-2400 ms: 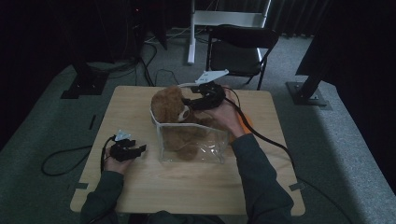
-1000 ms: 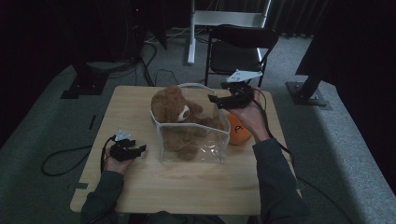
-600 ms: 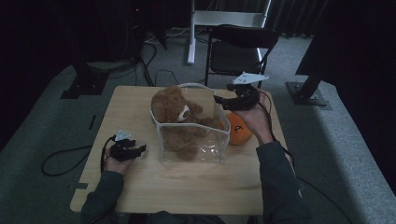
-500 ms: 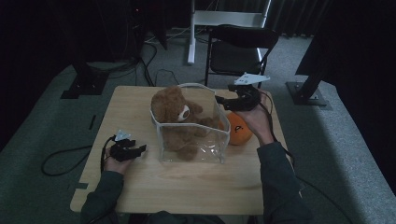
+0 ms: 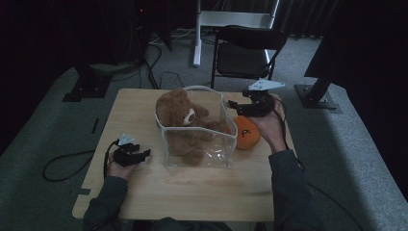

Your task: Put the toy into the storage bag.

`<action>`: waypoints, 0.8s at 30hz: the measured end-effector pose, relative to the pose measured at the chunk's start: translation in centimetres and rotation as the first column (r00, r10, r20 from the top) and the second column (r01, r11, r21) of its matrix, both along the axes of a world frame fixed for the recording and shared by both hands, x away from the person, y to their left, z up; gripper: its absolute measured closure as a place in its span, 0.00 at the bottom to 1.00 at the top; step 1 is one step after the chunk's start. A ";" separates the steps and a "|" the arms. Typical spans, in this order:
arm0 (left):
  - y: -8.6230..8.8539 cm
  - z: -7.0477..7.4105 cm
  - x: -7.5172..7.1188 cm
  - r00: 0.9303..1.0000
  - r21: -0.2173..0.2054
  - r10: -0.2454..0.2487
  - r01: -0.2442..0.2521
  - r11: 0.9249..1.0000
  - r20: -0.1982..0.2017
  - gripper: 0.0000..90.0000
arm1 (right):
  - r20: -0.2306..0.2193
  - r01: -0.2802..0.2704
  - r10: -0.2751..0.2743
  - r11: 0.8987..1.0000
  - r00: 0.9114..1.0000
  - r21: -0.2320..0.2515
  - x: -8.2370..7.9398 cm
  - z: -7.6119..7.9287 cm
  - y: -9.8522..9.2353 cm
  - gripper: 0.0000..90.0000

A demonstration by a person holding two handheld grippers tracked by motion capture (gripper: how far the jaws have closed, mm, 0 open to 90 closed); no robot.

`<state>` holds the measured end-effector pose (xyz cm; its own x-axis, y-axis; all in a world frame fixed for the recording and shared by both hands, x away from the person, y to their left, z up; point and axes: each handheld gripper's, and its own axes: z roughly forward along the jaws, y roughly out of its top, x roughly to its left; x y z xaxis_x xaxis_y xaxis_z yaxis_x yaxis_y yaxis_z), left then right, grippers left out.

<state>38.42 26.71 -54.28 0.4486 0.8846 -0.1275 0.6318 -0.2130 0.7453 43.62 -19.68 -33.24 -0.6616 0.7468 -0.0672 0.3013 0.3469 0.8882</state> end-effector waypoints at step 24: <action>0.0 0.0 0.0 1.000 0.000 0.000 0.000 1.000 -0.001 0.43 | -0.045 0.055 -0.054 0.998 0.998 0.023 -0.1 -2.4 -1.8 0.31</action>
